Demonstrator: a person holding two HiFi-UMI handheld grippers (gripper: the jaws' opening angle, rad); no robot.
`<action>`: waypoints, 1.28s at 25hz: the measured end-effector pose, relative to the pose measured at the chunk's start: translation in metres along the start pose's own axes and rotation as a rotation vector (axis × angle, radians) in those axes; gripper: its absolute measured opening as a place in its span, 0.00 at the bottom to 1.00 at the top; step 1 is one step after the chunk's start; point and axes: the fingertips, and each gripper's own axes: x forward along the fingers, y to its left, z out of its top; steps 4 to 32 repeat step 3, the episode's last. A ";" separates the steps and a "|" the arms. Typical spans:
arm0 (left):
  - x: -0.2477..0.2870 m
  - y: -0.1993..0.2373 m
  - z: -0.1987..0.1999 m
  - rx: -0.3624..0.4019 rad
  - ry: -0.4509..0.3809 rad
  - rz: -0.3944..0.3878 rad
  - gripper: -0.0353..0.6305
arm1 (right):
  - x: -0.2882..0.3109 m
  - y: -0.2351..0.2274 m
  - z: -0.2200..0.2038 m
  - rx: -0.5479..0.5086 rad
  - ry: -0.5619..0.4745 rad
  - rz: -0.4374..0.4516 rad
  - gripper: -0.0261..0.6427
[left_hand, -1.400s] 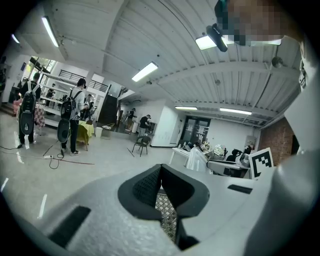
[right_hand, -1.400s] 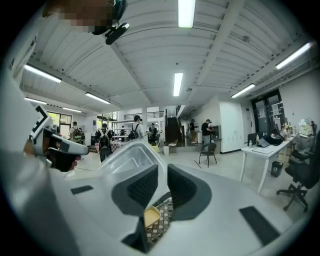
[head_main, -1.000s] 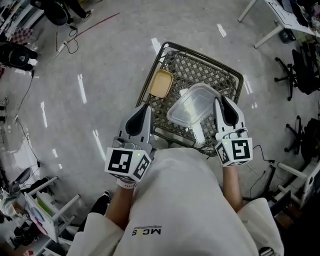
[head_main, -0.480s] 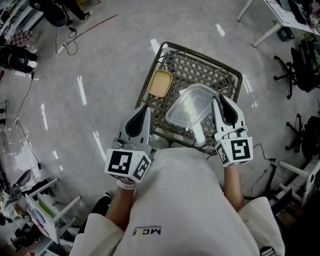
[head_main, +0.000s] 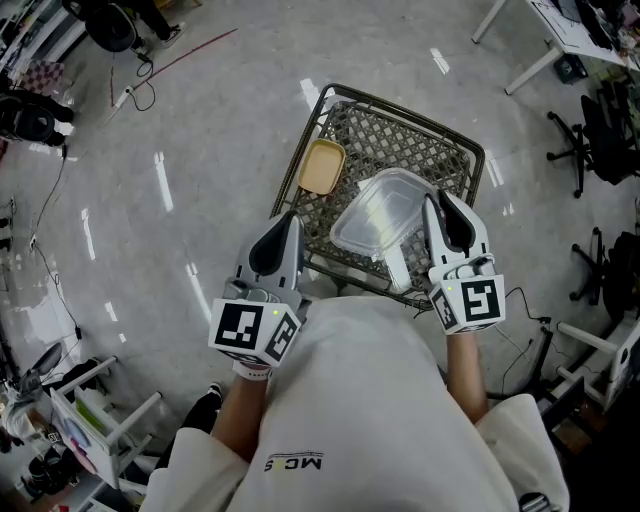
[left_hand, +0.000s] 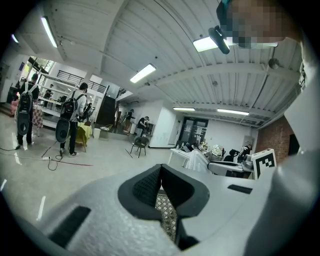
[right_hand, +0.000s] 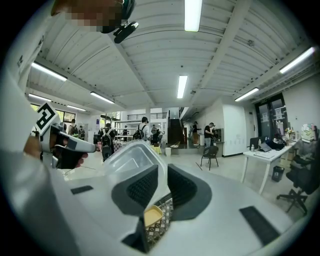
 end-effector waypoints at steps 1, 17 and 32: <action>-0.001 0.001 0.000 -0.001 0.001 0.001 0.09 | 0.000 0.001 0.000 0.001 0.000 0.000 0.15; -0.003 0.003 0.000 -0.001 0.002 0.002 0.09 | 0.001 0.002 0.001 0.002 -0.002 0.000 0.15; -0.003 0.003 0.000 -0.001 0.002 0.002 0.09 | 0.001 0.002 0.001 0.002 -0.002 0.000 0.15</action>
